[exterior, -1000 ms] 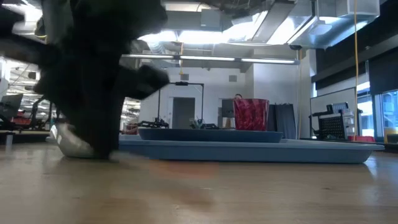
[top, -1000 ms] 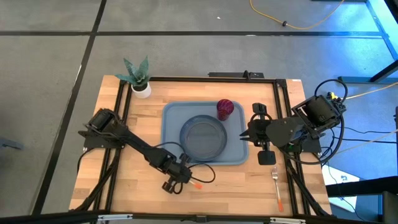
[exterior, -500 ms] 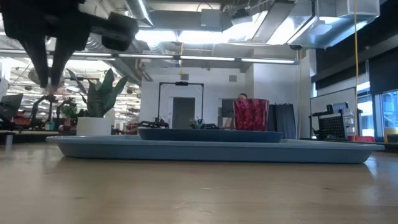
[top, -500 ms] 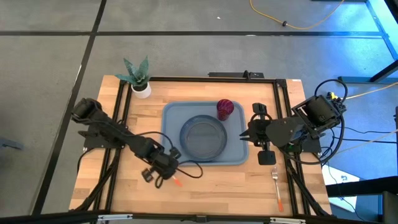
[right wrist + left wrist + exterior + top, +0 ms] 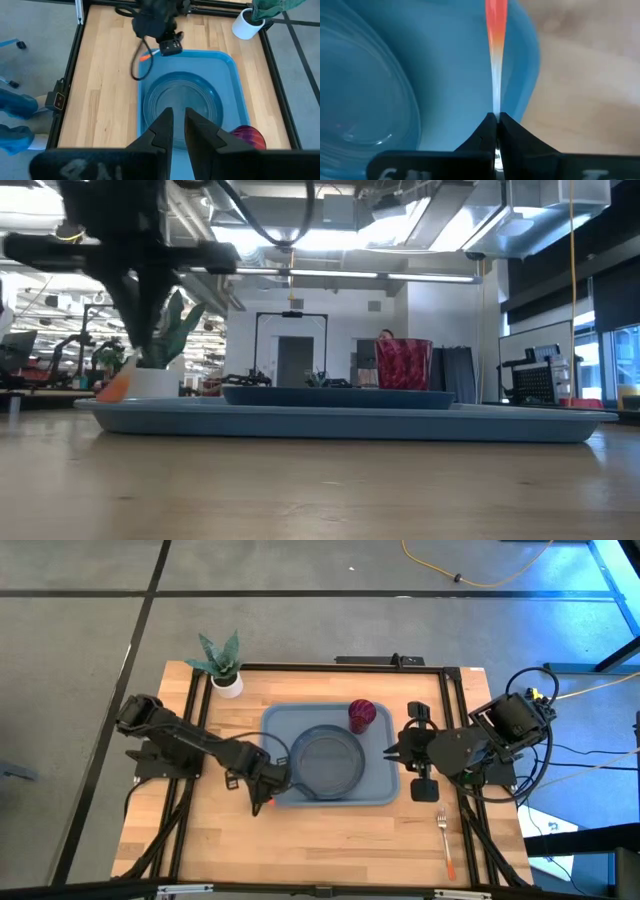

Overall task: Pick and place plate/cup/fork/spoon on tray
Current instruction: Put the orange spoon on the blue tray

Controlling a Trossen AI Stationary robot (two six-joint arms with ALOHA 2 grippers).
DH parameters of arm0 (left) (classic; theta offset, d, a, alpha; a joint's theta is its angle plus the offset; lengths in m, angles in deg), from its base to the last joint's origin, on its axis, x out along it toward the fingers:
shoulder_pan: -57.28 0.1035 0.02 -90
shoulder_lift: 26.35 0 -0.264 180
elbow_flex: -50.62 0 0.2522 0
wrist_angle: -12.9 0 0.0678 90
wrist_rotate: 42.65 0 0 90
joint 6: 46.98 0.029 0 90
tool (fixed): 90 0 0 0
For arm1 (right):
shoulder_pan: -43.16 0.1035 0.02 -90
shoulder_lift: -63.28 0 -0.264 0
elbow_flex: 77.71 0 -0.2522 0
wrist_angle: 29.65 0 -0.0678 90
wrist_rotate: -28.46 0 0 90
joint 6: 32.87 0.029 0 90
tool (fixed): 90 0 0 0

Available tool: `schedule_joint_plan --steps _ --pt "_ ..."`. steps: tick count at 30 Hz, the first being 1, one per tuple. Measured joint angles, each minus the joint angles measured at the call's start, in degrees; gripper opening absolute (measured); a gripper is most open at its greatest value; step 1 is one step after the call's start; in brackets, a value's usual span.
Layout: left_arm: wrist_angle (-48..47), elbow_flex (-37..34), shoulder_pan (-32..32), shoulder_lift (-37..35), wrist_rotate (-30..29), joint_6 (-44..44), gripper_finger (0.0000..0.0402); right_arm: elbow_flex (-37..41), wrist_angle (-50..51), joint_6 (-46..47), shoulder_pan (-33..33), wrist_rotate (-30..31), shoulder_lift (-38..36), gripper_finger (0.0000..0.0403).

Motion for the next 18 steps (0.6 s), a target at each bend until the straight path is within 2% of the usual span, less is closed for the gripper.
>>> schedule_joint_plan --steps 6,11,15,18 --pt "0.4 0.0 5.2 0.0 0.3 9.1 0.0000 0.0 0.0 0.0 0.0 -0.1 0.0 0.0049" --pt "0.4 0.1 7.8 0.7 4.6 14.6 0.0000 0.0 0.5 -0.1 0.0 -0.1 0.0 0.0049" --pt "0.9 0.2 9.3 2.0 4.2 20.8 0.0000 0.0 0.4 -1.9 0.0 -0.1 0.0 0.0049" --pt "0.7 0.0 11.0 3.7 4.5 22.1 0.0000 0.0 0.4 -3.1 0.0 -0.1 0.0 0.0049"
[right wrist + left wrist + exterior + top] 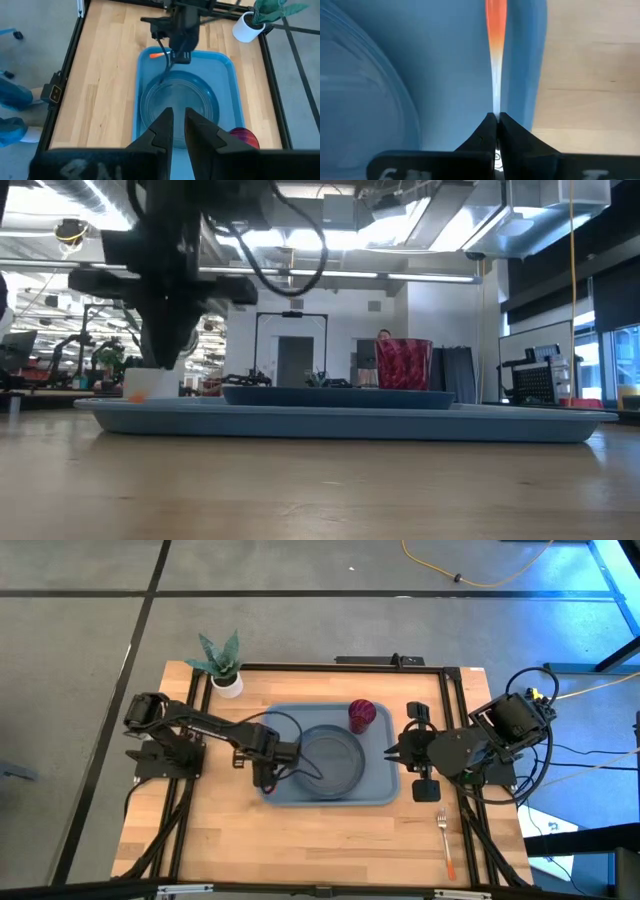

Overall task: Pick and place plate/cup/fork/spoon on tray
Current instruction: Put the orange spoon on the blue tray

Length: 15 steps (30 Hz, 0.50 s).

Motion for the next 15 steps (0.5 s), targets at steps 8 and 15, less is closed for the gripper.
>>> schedule_joint_plan --steps 8,15 --pt "2.9 0.0 3.6 1.4 4.1 0.2 0.0000 0.0 0.0 -0.9 -0.5 0.0 0.0 0.0049" --pt "3.0 -0.6 5.0 4.1 6.2 -0.1 0.0000 0.0 0.0 -3.2 -0.5 0.0 -0.1 0.0049"
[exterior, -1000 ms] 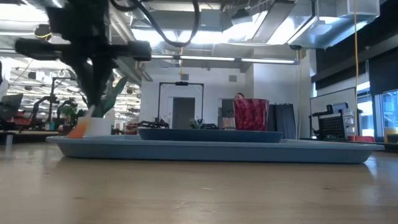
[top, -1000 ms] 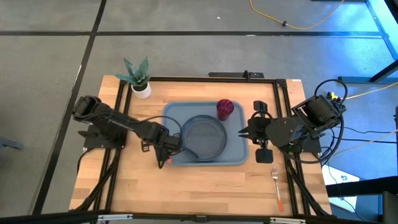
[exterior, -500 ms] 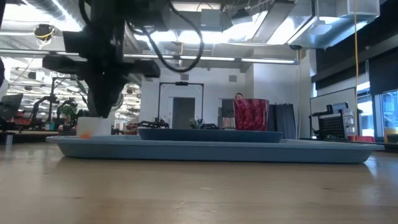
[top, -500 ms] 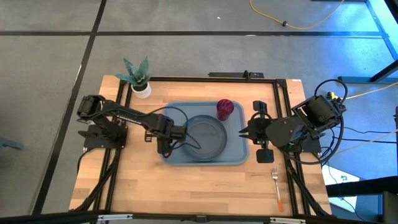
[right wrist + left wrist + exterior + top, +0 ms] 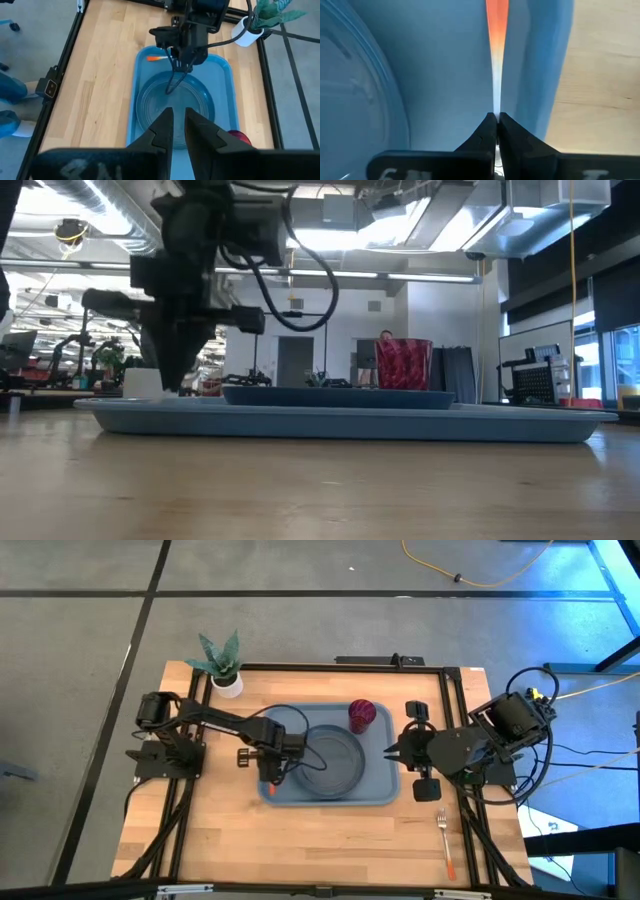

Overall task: Pick and place plate/cup/fork/spoon on tray
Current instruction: Put the orange spoon on the blue tray, then adjust the orange spoon on the blue tray

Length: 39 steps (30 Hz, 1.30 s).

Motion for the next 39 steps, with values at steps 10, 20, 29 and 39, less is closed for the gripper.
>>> schedule_joint_plan --steps 10,20,29,39 --pt "3.4 -5.6 1.4 -0.1 -1.0 8.5 0.0003 0.0 0.0 -0.4 0.0 0.0 -0.3 0.0049" --pt "7.2 -6.1 1.5 -0.1 -1.6 8.8 0.0002 0.0 0.0 0.0 0.0 0.0 -0.3 0.0049" --pt "9.2 -6.1 1.6 -0.1 -2.1 -1.1 0.0001 0.0 0.0 0.4 0.0 0.0 -0.3 0.0049" --pt "10.8 -6.1 1.6 -0.1 -2.1 -3.0 0.0000 0.0 0.0 0.4 0.0 0.0 -0.3 0.0049"
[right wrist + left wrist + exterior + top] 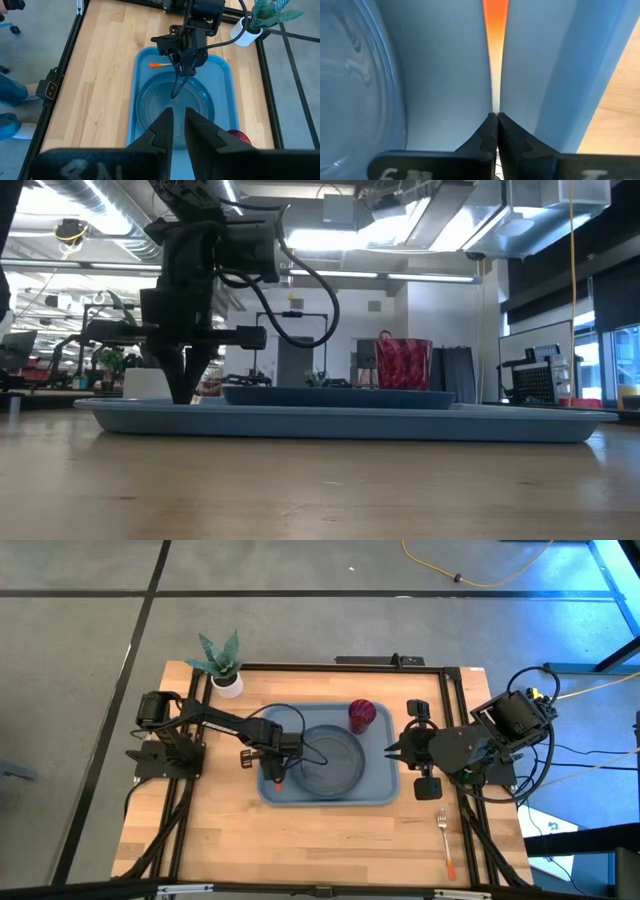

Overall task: Pick and place plate/cup/fork/spoon on tray
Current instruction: Adjust the orange spoon on the blue tray

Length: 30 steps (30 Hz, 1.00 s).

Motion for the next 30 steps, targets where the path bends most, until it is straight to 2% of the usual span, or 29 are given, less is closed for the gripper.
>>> schedule_joint_plan --steps 7,15,21,30 --pt "-0.1 0.0 0.0 0.0 -2.5 1.3 0.0000 0.0 0.0 0.0 0.0 0.0 0.0 0.0049" --pt "-1.5 0.0 0.0 0.0 -2.4 1.3 0.0000 0.0 0.0 0.0 0.0 0.0 0.0 0.0049" --pt "-2.5 0.0 0.0 0.0 0.5 3.4 0.0000 0.0 0.0 0.0 0.0 0.0 0.0 0.0049" --pt "-2.0 0.0 0.1 0.0 5.8 -3.0 0.0000 0.0 0.0 0.1 0.0 0.0 0.0 0.0049"
